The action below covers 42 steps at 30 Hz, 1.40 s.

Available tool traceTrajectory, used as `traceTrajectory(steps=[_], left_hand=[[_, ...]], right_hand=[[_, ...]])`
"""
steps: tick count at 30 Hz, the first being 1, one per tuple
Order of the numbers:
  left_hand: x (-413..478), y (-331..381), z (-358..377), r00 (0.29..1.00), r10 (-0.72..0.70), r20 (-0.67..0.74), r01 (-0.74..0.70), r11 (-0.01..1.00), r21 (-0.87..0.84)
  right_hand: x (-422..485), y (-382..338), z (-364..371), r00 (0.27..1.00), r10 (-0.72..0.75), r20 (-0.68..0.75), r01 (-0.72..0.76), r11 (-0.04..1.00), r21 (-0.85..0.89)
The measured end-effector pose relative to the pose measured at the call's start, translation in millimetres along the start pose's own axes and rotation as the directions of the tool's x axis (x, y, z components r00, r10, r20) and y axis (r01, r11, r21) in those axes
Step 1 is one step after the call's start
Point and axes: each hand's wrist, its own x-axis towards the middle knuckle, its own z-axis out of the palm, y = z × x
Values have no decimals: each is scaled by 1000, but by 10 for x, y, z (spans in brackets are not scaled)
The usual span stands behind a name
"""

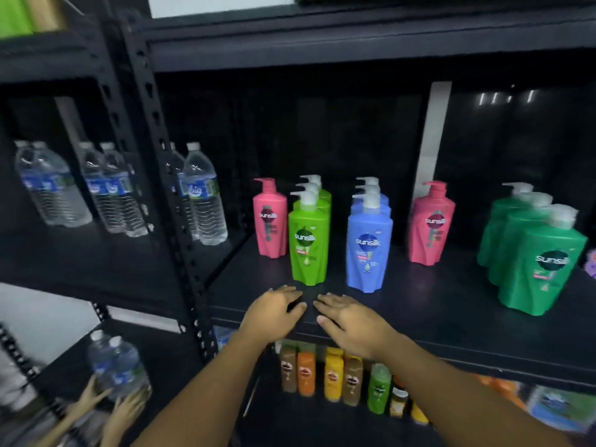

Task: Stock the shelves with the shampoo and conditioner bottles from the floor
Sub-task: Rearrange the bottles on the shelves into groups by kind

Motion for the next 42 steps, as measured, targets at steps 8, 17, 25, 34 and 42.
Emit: traceTrajectory(steps=[8,17,25,34,42], left_hand=[[595,-840,-205,970,-213,114,213,977,13],[1347,-1015,-168,939,-308,-150,163,787,-595],[1661,-996,-72,893,-359,-271,96,740,-666],[1010,-849,-160,898,-337,-283,107,791,-602],[4,-394,-276,929,-284,-239,90,798,-596]], right_hand=[[86,-83,194,997,68,-47,-74,988,-133],[89,-84,186,995,95,-38,-100,983,-153],[88,-98,148,994,107,-26,-109,984,-141],[96,-95,120,994,111,-16,-112,986,-122],[97,-132,63,969,239,-64,-236,970,53]])
